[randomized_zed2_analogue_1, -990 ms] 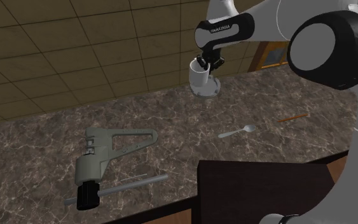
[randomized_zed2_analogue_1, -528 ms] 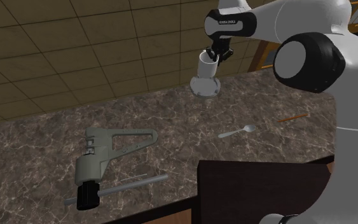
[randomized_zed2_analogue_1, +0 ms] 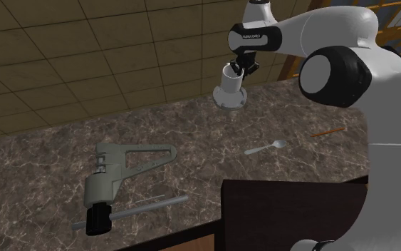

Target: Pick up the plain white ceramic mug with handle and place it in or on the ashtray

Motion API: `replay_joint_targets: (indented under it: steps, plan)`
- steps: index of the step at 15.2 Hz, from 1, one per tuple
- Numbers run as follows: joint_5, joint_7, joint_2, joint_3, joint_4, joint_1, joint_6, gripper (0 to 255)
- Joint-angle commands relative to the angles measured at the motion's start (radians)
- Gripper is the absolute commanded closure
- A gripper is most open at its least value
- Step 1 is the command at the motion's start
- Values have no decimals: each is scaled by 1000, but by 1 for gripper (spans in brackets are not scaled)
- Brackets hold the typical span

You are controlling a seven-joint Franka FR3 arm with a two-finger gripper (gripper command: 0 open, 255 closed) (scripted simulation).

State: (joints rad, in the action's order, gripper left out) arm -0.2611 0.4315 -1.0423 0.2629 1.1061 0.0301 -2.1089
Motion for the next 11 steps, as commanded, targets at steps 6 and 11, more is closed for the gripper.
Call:
replay_joint_targets:
  steps: [6, 11]
  plan:
    - [-7, 1, -68, -9, -28, 8, -42, 255]
    - [-9, 1, -84, -11, -37, 10, -49, 255]
